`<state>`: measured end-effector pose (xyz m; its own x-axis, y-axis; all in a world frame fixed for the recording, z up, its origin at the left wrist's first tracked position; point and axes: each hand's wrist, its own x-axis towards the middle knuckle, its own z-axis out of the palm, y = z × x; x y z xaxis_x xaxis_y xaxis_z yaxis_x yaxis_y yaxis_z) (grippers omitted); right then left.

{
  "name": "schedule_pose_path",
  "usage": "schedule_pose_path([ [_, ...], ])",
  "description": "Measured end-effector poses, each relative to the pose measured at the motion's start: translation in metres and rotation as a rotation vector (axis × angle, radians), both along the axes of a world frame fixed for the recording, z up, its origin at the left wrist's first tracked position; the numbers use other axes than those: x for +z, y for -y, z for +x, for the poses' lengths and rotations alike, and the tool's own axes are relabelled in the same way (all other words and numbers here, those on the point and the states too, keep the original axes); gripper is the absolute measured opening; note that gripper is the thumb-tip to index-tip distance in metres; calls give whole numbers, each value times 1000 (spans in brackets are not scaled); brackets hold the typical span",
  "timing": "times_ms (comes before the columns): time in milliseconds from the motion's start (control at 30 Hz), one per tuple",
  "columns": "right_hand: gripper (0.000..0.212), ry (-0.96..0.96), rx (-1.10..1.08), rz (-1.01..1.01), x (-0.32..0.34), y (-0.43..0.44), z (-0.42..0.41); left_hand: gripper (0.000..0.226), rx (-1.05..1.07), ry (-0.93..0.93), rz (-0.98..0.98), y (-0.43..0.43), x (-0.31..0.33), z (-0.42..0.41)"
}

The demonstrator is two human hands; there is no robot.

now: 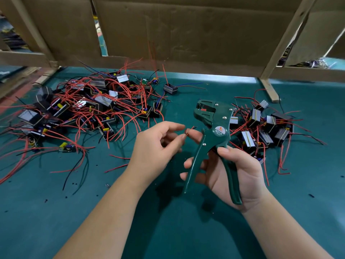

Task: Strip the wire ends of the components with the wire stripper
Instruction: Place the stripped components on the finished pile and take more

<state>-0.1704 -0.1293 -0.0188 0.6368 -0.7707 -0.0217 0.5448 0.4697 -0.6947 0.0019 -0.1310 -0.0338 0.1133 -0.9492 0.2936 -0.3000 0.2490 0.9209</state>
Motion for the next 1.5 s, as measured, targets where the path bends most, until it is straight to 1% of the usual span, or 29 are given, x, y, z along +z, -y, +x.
schedule_pose_path([
  [67,76,-7,-14,12,0,1,0,23,32,-23,6,1,0,-2],
  [133,78,-12,-19,20,0,1,0,22,34,-56,39,1,1,-4],
  [233,80,-15,-3,17,1,0,-1,11,-23,-190,125,3,5,-4],
  [333,81,-16,13,20,2,-1,-1,8,-90,-335,191,3,10,0],
  [433,84,-5,24,34,3,-2,-1,26,-157,-480,271,3,12,2],
  [467,84,3,30,43,4,-2,-2,29,-187,-513,286,3,12,3],
  [633,82,75,86,88,8,-1,-8,28,-282,-533,293,2,14,5],
  [700,78,109,105,106,8,-1,-10,28,-314,-560,330,1,14,5],
  [767,75,134,125,117,9,-1,-10,27,-349,-550,376,0,14,6],
  [867,71,99,137,103,8,-1,-10,18,-350,-459,399,0,12,8],
  [967,78,36,113,74,6,-1,-7,14,-341,-380,414,1,11,9],
  [1033,78,16,103,64,4,-1,-5,10,-336,-382,409,1,10,8],
  [1167,69,8,82,40,3,-1,-5,13,-310,-393,364,0,10,5],
  [1267,67,-78,43,41,3,1,-6,17,-179,-486,304,3,11,6],
  [1367,65,-190,76,61,4,2,-10,23,-42,-368,188,6,12,11],
  [1500,65,-255,193,38,5,1,-12,19,-8,-156,92,4,14,15],
])
